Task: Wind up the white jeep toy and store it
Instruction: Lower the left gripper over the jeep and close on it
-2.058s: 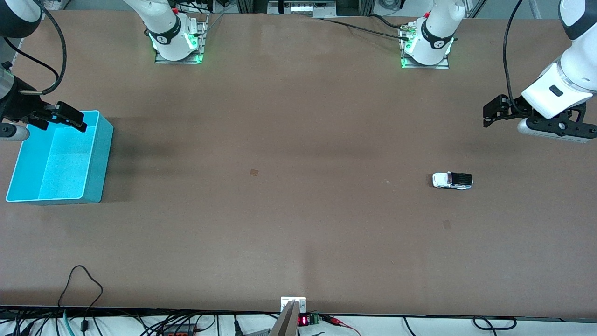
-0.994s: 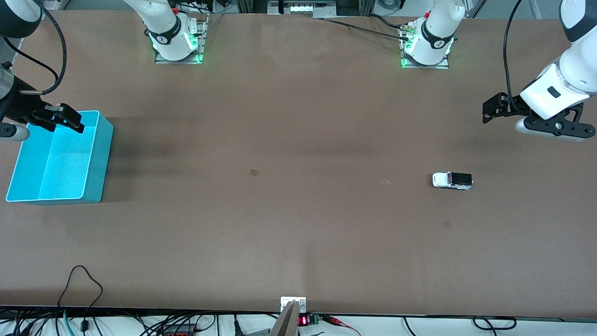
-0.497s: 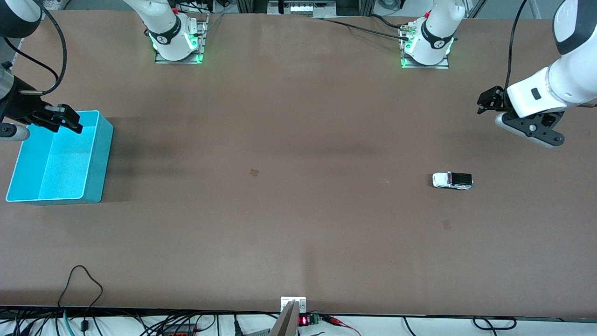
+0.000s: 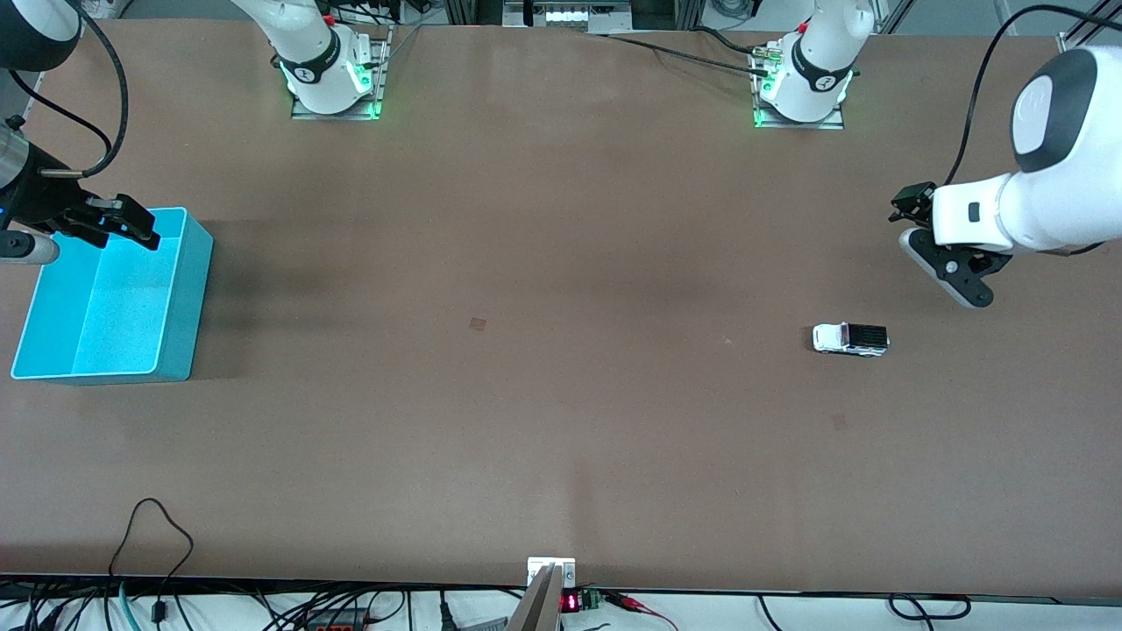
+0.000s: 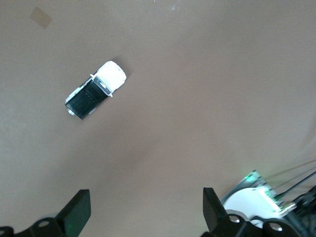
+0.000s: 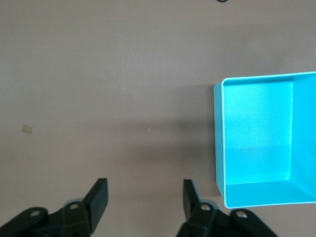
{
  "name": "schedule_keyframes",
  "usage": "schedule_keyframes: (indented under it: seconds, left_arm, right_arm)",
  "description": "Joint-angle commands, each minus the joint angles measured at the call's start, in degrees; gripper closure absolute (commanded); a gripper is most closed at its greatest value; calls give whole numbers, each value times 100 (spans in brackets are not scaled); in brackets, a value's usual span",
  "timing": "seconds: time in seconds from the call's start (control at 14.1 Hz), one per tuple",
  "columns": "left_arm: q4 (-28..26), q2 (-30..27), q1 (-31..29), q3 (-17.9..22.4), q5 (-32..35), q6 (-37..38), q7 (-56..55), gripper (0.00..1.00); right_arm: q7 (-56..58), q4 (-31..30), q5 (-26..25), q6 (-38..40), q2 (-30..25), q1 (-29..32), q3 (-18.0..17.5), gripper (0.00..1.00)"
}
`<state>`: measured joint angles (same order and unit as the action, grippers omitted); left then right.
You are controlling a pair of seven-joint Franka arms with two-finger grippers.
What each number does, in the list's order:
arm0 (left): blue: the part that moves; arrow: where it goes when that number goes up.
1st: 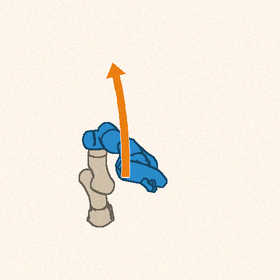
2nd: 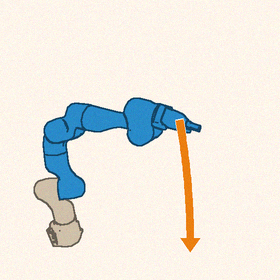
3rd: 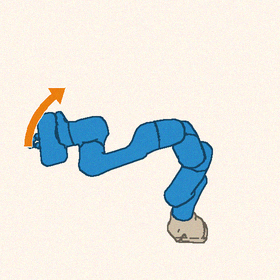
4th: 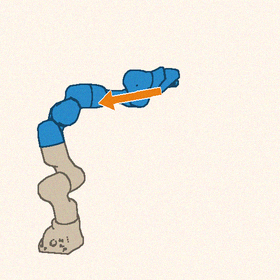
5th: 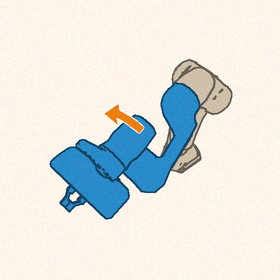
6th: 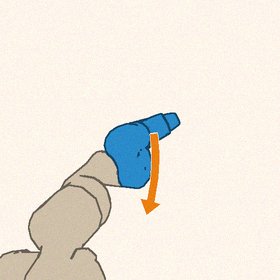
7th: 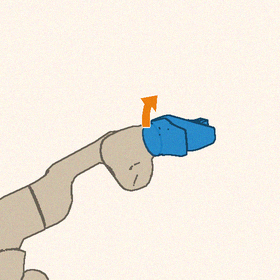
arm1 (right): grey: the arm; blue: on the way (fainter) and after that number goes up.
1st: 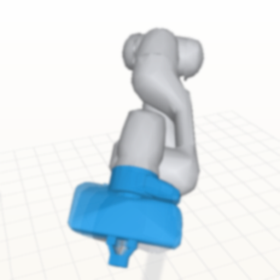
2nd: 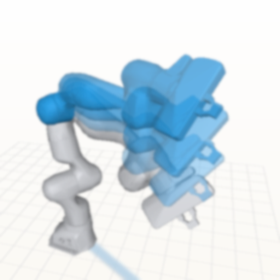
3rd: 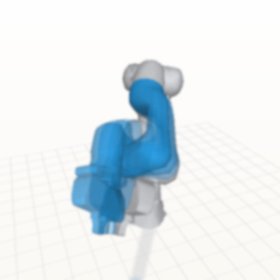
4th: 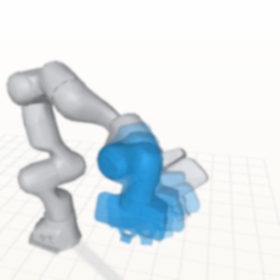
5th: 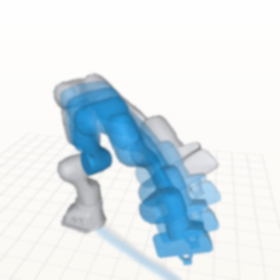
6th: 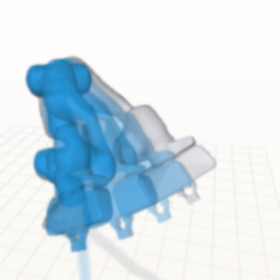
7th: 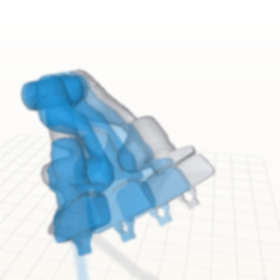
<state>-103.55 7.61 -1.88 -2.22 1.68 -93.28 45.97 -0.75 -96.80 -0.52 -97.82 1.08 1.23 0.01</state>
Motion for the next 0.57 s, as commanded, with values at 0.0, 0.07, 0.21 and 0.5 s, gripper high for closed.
schedule_keyframes:
  seconds: [0.0,0.07,0.21,0.5]
  left_arm:
    - [-515,179,-120,2,157,-994,1042,0]
    - [-735,206,-111,2,210,-1382,1315,0]
    - [-1105,328,-68,-59,499,-2156,1807,0]
    - [-1562,794,-41,-68,754,-3553,3117,0]
  right_arm:
    - [92,3,52,61,-38,44,-45,0]
    - [92,3,52,70,-46,53,-45,0]
    - [92,3,52,62,-73,53,-45,0]
    - [92,3,52,61,-73,53,-45,0]
